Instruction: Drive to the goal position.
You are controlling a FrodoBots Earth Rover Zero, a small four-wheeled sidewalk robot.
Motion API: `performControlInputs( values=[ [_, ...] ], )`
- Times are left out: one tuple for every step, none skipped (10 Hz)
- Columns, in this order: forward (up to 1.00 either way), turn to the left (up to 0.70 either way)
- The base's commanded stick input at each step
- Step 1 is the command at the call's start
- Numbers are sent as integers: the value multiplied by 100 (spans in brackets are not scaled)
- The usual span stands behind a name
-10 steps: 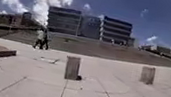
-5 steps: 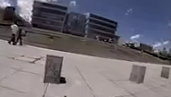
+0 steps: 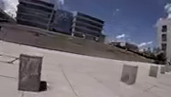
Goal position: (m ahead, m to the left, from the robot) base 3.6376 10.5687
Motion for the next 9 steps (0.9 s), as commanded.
performControlInputs(
  values=[
    [70,0],
    [70,0],
    [70,0],
    [70,0],
    [70,0],
    [70,1],
    [70,2],
    [70,2],
    [70,2]
  ],
)
